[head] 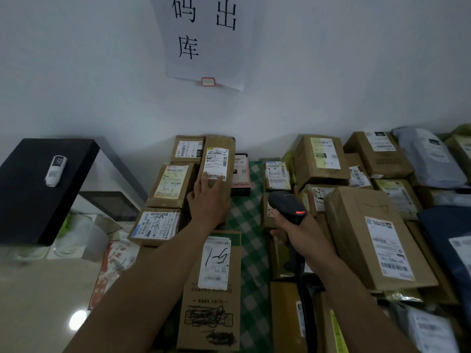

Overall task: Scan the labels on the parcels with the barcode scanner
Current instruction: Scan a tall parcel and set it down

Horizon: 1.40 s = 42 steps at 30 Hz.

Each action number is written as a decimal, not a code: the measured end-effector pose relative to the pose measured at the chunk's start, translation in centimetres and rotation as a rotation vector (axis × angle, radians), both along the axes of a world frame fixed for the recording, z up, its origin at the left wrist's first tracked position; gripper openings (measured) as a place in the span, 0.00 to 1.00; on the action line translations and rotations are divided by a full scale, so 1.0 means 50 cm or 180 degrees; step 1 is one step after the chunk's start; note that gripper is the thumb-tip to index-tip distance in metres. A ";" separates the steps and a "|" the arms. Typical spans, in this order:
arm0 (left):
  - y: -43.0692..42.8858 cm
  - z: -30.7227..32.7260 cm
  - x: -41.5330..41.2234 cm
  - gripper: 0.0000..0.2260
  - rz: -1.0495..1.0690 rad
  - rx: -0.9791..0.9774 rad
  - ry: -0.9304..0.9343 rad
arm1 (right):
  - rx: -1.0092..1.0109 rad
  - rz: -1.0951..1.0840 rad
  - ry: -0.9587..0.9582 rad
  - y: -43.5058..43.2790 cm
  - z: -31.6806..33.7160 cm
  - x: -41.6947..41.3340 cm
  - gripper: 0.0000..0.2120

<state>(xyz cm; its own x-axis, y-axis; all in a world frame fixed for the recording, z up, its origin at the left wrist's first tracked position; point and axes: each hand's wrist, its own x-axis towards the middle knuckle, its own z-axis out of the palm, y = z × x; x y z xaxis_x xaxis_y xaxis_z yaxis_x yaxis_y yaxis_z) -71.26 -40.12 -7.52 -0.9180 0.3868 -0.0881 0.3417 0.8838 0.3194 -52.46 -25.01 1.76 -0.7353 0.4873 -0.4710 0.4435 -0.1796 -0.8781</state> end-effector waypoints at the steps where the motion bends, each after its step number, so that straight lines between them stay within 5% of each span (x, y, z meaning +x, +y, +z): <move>1: -0.001 0.006 0.001 0.30 -0.0009 0.0006 0.0067 | 0.0065 -0.0024 0.0026 0.002 0.006 0.008 0.16; 6: 0.028 0.019 0.046 0.36 -0.0188 0.0363 -0.0079 | 0.0131 -0.0147 0.0148 0.020 0.044 0.072 0.13; 9: 0.062 0.047 0.141 0.27 -0.0562 0.0988 -0.0415 | 0.0072 -0.0256 0.0175 0.031 0.055 0.120 0.16; 13: 0.099 0.056 0.274 0.08 -0.0874 0.1664 -0.1550 | 0.0082 -0.0447 0.0078 0.036 0.058 0.184 0.18; 17: 0.130 0.011 0.347 0.19 -0.0187 0.2091 -0.3003 | 0.0090 -0.0467 -0.0084 0.034 0.054 0.231 0.16; 22: 0.165 -0.094 0.367 0.46 0.0229 0.2331 -0.3056 | 0.0022 -0.0463 -0.0116 0.027 0.053 0.273 0.12; 32: 0.071 -0.001 0.402 0.19 0.0667 0.2788 -0.3992 | -0.0101 -0.0481 -0.0042 0.010 0.057 0.304 0.15; 42: -0.014 0.091 0.480 0.41 0.0531 0.3248 -0.3561 | 0.0313 -0.0529 0.0133 -0.020 0.076 0.348 0.15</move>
